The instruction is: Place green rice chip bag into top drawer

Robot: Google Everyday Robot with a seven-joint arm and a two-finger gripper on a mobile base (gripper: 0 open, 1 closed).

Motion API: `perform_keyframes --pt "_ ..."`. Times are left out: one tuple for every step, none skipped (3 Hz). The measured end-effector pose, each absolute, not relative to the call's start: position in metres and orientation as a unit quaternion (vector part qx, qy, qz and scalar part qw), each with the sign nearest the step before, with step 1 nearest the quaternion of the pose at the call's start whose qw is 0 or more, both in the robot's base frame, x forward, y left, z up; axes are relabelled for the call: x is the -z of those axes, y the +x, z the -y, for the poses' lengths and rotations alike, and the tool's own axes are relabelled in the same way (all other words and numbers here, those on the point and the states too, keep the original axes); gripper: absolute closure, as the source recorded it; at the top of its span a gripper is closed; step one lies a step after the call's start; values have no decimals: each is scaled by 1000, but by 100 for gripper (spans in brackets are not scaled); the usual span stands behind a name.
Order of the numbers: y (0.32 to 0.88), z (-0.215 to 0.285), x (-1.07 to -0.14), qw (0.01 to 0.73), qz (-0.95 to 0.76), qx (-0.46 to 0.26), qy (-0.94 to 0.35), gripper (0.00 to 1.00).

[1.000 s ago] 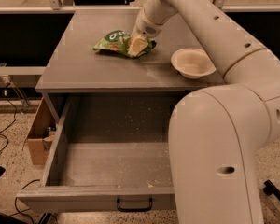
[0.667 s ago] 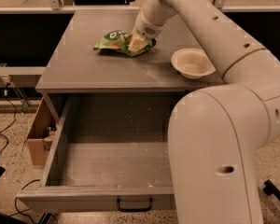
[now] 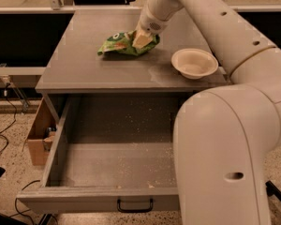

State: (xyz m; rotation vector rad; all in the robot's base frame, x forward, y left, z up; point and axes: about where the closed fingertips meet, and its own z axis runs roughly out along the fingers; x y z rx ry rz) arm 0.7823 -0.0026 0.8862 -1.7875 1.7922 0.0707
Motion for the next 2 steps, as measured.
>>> perform_keyframes --pt "763 28 -922 314 -669 -3 -674 100" --pt "711 61 -971 339 -670 20 -660 100"
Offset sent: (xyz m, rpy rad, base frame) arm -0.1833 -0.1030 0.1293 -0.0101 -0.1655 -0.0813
